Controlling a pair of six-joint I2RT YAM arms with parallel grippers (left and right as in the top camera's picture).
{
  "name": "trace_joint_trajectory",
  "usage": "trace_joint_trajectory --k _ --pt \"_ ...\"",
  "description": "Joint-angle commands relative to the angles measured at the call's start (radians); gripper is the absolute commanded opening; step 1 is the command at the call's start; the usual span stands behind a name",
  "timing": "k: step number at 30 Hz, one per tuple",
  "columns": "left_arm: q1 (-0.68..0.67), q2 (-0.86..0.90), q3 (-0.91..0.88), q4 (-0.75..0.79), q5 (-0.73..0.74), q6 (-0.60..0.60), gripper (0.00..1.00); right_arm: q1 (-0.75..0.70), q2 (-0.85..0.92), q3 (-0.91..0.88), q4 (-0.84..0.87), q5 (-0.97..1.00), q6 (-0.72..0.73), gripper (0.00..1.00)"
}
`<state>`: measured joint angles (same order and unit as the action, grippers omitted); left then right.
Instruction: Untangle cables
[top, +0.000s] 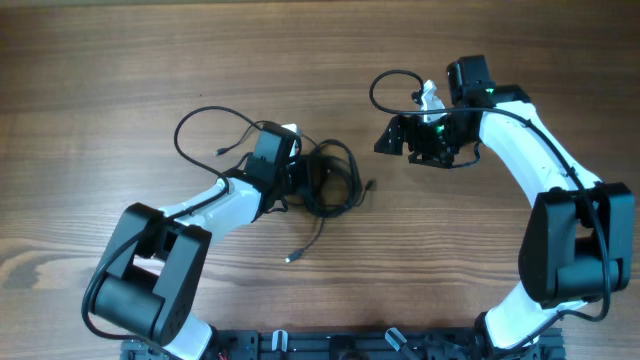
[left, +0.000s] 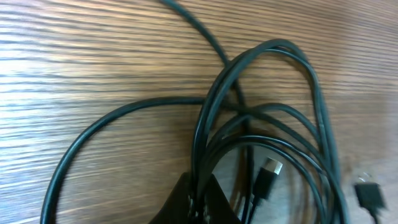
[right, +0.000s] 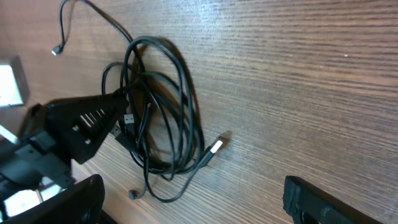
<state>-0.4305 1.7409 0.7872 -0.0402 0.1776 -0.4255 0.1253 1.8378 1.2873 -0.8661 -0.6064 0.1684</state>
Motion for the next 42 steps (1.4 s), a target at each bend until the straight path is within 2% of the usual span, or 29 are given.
trace_joint_trajectory --k 1,4,9,14,18,22,24,28,30,31,32,34,37,40,41,42 --pt "0.000 -0.111 0.069 -0.004 0.072 -0.002 0.04 0.023 -0.031 0.014 -0.028 -0.021 -0.117 0.94" --pt "0.034 -0.252 0.091 -0.004 0.063 -0.007 0.05 0.063 -0.031 0.014 -0.058 -0.025 -0.220 0.95" --pt "0.090 -0.435 0.091 -0.073 0.005 -0.009 0.05 0.154 -0.031 0.014 0.016 -0.043 -0.274 0.93" --pt "0.100 -0.496 0.091 -0.171 0.004 -0.009 0.05 0.232 -0.031 0.014 0.217 -0.043 -0.135 0.93" --pt "0.100 -0.496 0.091 -0.185 0.004 -0.009 0.05 0.245 -0.031 0.014 0.324 -0.043 -0.018 0.91" --pt "0.100 -0.497 0.091 -0.159 0.018 -0.011 0.06 0.252 -0.029 0.014 0.388 -0.043 0.071 0.78" --pt "0.100 -0.499 0.091 -0.120 0.071 -0.036 0.06 0.261 -0.029 0.014 0.403 -0.043 0.078 0.75" --pt "0.099 -0.510 0.091 -0.080 0.147 -0.066 0.06 0.278 -0.029 0.014 0.418 -0.035 0.078 0.57" --pt "0.095 -0.511 0.091 -0.086 0.176 -0.066 0.06 0.278 -0.029 0.014 0.419 0.010 0.114 0.38" --pt "0.095 -0.513 0.091 -0.100 0.185 -0.065 0.06 0.277 -0.029 0.014 0.363 0.221 0.177 0.12" --pt "0.095 -0.515 0.091 -0.108 0.185 -0.063 0.07 0.277 -0.029 0.014 0.332 0.304 0.188 0.05" --pt "0.098 -0.517 0.091 -0.132 0.177 -0.050 0.09 0.273 -0.029 0.014 0.219 0.577 0.228 0.04" --pt "0.129 -0.517 0.091 -0.190 0.125 -0.050 0.11 0.241 -0.029 0.014 0.051 0.865 0.253 0.04" --pt "0.169 -0.518 0.091 -0.270 0.043 -0.050 0.11 0.185 -0.029 0.014 -0.015 0.916 0.260 0.04" --pt "0.179 -0.518 0.091 -0.295 0.030 -0.049 0.11 0.169 -0.029 0.014 -0.017 0.887 0.261 0.04" --pt "0.190 -0.518 0.091 -0.327 0.026 -0.049 0.12 0.150 -0.029 0.014 -0.002 0.779 0.244 0.04"
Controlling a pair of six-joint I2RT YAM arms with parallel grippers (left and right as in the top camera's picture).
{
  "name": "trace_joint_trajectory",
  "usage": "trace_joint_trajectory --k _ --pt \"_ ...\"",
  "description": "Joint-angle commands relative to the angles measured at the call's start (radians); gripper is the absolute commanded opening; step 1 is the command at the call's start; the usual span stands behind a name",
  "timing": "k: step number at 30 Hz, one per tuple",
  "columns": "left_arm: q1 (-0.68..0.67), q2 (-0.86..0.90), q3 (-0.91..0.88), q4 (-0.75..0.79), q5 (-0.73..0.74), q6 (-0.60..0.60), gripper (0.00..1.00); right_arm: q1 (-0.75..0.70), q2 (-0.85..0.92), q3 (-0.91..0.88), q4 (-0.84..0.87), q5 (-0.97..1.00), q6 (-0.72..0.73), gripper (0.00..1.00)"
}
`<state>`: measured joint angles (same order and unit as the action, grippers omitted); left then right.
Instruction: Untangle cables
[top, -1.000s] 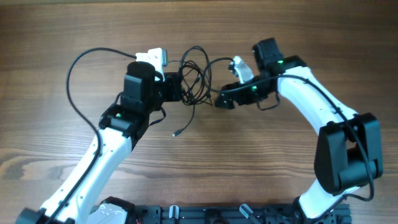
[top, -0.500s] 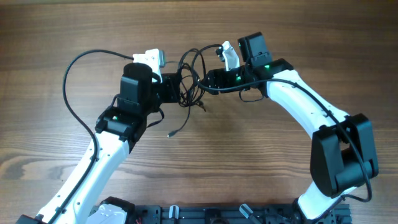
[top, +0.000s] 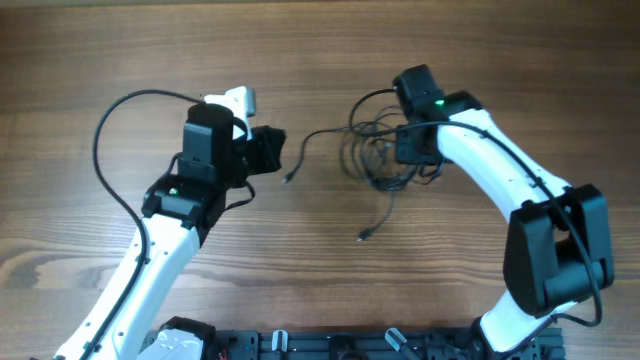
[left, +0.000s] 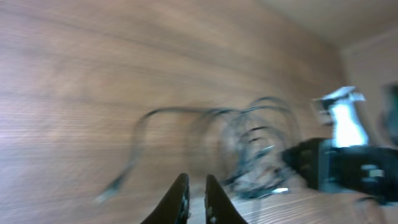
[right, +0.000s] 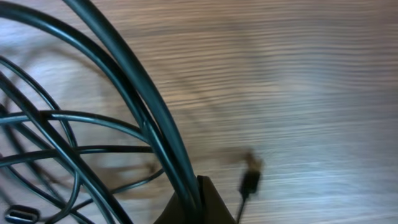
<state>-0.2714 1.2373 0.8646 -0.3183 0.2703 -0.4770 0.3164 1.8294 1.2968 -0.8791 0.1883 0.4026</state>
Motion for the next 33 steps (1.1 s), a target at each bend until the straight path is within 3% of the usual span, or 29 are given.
trace_joint_trajectory --k 1,3,5,6,7,10,18,21,23,26,33 --pt "0.036 -0.014 0.014 -0.074 -0.067 0.002 0.17 -0.053 -0.021 0.005 0.046 -0.185 -0.068 0.04" --pt "0.036 -0.014 0.014 -0.108 -0.066 0.002 0.39 -0.054 -0.021 0.005 0.143 -0.655 -0.282 0.04" --pt "0.036 -0.014 0.013 -0.128 -0.056 0.001 0.52 -0.049 -0.021 0.005 0.240 -1.095 -0.421 0.04" --pt "0.036 -0.014 0.013 -0.146 -0.053 0.002 0.63 -0.048 -0.021 0.005 0.333 -1.327 -0.427 0.04" --pt "0.036 -0.014 0.013 -0.160 -0.053 0.002 0.68 -0.048 -0.021 0.005 0.400 -1.438 -0.425 0.04" --pt "0.036 -0.014 0.013 -0.177 -0.054 0.002 0.77 -0.048 -0.021 0.005 0.550 -1.521 -0.300 0.04" --pt "0.005 -0.013 0.013 -0.126 -0.043 -0.003 0.91 -0.021 -0.021 0.005 0.748 -1.732 -0.100 0.04" --pt "-0.035 -0.007 0.013 -0.053 -0.044 -0.002 0.97 0.010 -0.021 0.005 0.938 -1.812 0.083 0.04" --pt "-0.046 -0.001 0.013 -0.008 -0.044 -0.002 0.96 0.032 -0.021 0.005 1.064 -1.812 0.192 0.04" --pt "-0.047 0.014 0.013 0.027 -0.047 -0.002 0.82 0.060 -0.021 0.005 1.247 -1.812 0.352 0.04" --pt "-0.026 0.048 0.013 0.007 -0.187 0.053 0.36 0.035 -0.021 0.005 1.507 -1.812 0.644 0.06"
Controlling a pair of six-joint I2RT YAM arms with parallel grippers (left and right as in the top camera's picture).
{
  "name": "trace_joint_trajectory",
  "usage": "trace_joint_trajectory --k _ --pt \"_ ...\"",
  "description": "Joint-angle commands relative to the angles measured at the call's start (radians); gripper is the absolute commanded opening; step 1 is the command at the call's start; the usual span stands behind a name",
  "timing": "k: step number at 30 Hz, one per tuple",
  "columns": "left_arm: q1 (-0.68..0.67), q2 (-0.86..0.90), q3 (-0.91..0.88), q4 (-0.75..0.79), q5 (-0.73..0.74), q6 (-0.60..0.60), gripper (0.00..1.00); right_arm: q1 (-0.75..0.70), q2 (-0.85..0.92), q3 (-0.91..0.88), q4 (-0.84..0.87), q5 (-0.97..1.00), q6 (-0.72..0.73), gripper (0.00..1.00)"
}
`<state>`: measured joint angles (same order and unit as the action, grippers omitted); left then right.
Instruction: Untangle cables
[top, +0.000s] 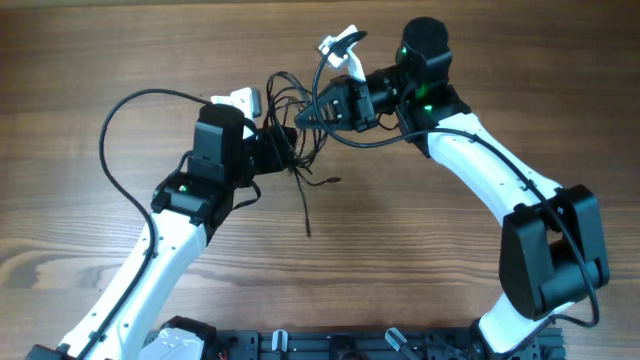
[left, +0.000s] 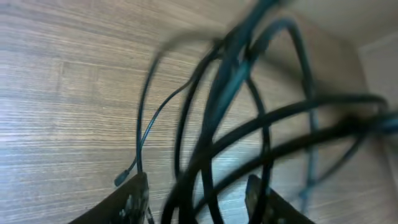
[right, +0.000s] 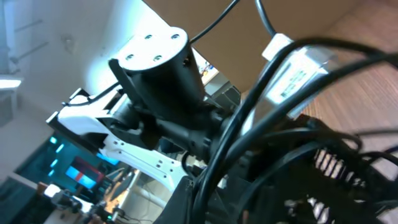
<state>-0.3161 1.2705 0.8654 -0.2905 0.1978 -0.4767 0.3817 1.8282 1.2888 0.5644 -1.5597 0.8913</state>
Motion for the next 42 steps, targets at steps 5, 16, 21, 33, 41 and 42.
trace_joint_trajectory --k 5,16,21,33,41,42 --pt "0.137 0.015 0.013 -0.130 -0.114 0.054 0.31 -0.179 -0.020 0.013 0.080 -0.064 0.210 0.04" --pt "0.360 -0.012 0.013 -0.237 -0.091 0.085 0.23 -0.393 -0.019 0.011 0.024 -0.064 0.231 0.05" --pt "0.476 -0.106 0.013 -0.277 -0.091 0.084 0.21 -0.480 -0.019 0.011 0.018 -0.064 0.231 0.04" --pt "0.593 -0.286 0.013 -0.247 0.410 0.077 0.60 -0.407 -0.019 -0.174 -0.038 -0.063 0.198 0.29" --pt "0.536 -0.225 0.013 -0.321 0.482 0.172 0.63 -0.061 -0.019 -0.210 0.233 -0.063 0.111 0.99" --pt "0.519 -0.214 0.012 -0.333 0.479 0.188 0.63 -0.033 -0.019 -0.210 0.268 -0.063 0.111 0.99"
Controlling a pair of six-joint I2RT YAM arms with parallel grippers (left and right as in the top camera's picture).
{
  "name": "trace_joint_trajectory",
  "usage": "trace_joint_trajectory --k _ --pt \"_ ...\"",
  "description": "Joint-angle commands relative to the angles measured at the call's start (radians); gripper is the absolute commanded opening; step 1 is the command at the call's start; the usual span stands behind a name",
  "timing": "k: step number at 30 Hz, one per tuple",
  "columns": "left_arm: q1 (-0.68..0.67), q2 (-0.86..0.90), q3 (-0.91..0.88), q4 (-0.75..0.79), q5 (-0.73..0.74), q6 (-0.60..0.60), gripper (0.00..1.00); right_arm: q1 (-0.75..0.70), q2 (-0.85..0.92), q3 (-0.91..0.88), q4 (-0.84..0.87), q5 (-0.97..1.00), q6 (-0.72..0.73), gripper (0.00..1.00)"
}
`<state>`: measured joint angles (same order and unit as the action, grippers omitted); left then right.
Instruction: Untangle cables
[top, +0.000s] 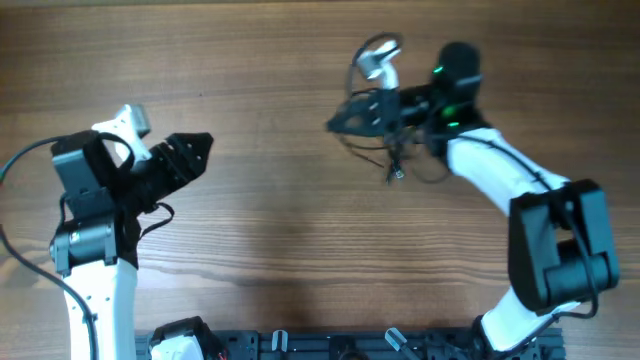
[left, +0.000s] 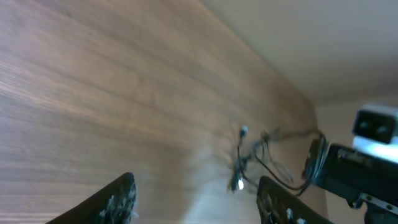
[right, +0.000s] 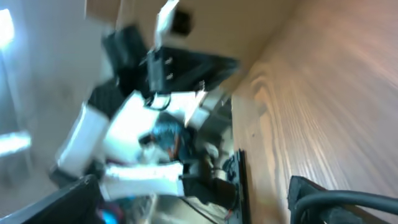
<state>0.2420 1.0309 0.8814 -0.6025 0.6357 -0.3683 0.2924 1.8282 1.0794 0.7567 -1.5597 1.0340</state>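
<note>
The tangle of thin black cables (top: 392, 152) hangs at the back right of the table, draped around my right gripper (top: 338, 121), with a plug (top: 395, 176) dangling below. In the right wrist view that gripper (right: 199, 202) is open, and a black cable (right: 348, 200) curves past its right finger. The gripper is raised and points left. My left gripper (top: 203, 145) is far left, open and empty. Its wrist view shows the fingers (left: 122, 198) spread wide around the left gripper's midpoint (left: 202, 202), with the cables (left: 258, 155) small and far ahead.
The wooden table (top: 280, 230) stretches between the two arms. A black rail (top: 330, 345) runs along the front edge. The left arm's own lead (top: 8, 172) shows at the left border.
The grippers stood close together at the back middle with the bundle between them. Now the left is far left and empty. The right is further right and open, the bundle draped around it.
First my left gripper was shut on the bundle at centre left, with the right open and apart. Then the right held the bundle at centre right while the left was shut and empty. Both then met around the raised bundle; now they are wide apart, bundle at the right.
</note>
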Motion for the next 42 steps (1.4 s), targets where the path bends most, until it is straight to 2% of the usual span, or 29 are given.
trace_joint_trajectory --k 1,6,8,10,13,16,18,22,25,29,32,36,42 --pt "-0.048 0.031 -0.004 -0.024 0.040 0.084 0.63 0.066 -0.019 -0.001 0.077 -0.063 -0.031 0.99" --pt "-0.097 0.063 -0.004 -0.015 0.036 0.104 0.63 0.068 -0.019 -0.066 -0.085 -0.043 -0.044 1.00" --pt "-0.100 0.062 -0.004 -0.015 0.036 0.105 0.64 0.057 -0.019 -0.150 -0.168 0.058 -0.119 1.00" --pt "-0.100 0.062 -0.004 -0.020 0.033 0.105 0.65 0.025 -0.019 -0.216 -0.354 0.248 -0.236 0.99" --pt "-0.100 0.063 -0.004 -0.031 0.032 0.105 0.66 -0.017 -0.019 -0.230 -0.806 0.673 -0.414 1.00" --pt "-0.100 0.063 -0.004 -0.031 0.032 0.128 0.67 -0.017 -0.019 -0.230 -0.993 0.927 -0.491 1.00" --pt "-0.100 0.063 -0.004 -0.035 0.025 0.130 0.67 -0.017 -0.019 -0.230 -1.007 0.989 -0.547 1.00" --pt "-0.107 0.069 -0.007 -0.050 -0.010 0.131 0.67 -0.018 -0.019 -0.220 -0.859 0.993 -0.627 0.99" --pt "-0.135 0.082 -0.014 -0.061 -0.052 0.130 0.67 -0.018 -0.019 -0.214 -0.785 1.031 -0.622 0.87" --pt "-0.190 0.122 -0.014 -0.061 -0.070 0.130 0.66 -0.018 -0.019 -0.207 -0.767 1.070 -0.650 0.85" --pt "-0.252 0.175 -0.014 -0.061 -0.137 0.130 0.65 -0.018 -0.020 -0.160 -0.841 1.071 -0.758 0.84" --pt "-0.303 0.229 -0.014 -0.055 -0.185 0.130 0.63 -0.017 -0.020 -0.058 -0.966 1.071 -0.878 0.75" --pt "-0.304 0.239 -0.014 -0.035 -0.185 0.130 0.64 -0.017 -0.020 -0.026 -1.028 1.108 -0.877 0.62"
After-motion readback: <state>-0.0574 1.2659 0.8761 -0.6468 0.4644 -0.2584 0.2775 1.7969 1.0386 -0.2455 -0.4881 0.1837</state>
